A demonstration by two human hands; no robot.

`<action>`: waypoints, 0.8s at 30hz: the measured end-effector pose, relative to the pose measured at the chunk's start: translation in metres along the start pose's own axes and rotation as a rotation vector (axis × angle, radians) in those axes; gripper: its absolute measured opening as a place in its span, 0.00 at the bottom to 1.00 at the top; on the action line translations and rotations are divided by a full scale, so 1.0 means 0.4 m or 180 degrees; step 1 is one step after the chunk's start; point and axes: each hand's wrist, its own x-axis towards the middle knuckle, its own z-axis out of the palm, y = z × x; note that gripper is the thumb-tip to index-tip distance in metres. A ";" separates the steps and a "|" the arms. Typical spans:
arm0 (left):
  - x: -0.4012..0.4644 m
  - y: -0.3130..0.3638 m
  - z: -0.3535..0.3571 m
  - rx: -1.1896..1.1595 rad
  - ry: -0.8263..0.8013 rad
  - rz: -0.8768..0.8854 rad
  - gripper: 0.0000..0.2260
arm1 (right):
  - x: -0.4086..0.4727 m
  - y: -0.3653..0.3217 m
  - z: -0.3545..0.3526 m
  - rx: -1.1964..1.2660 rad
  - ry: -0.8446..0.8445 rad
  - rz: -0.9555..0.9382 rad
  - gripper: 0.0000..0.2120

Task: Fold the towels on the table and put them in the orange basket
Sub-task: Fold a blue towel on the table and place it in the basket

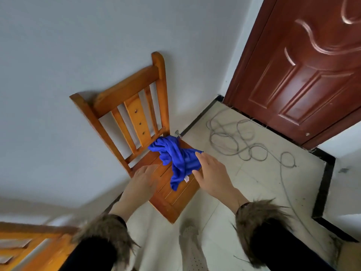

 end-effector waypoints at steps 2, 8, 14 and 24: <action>0.082 0.039 0.056 -0.0054 -0.0272 -0.0115 0.20 | 0.088 0.061 0.005 -0.0069 -0.0162 -0.0120 0.28; 0.314 0.008 0.147 -0.0294 -0.0156 -0.0606 0.20 | 0.367 0.187 0.079 -0.0189 -0.0473 -0.0337 0.25; 0.517 -0.114 0.258 -0.0046 -0.0210 -0.0793 0.20 | 0.569 0.229 0.277 -0.0064 -0.0560 -0.0367 0.22; 0.776 -0.301 0.452 0.0231 0.0258 -0.0195 0.18 | 0.742 0.194 0.655 -0.0026 0.0289 -0.0569 0.22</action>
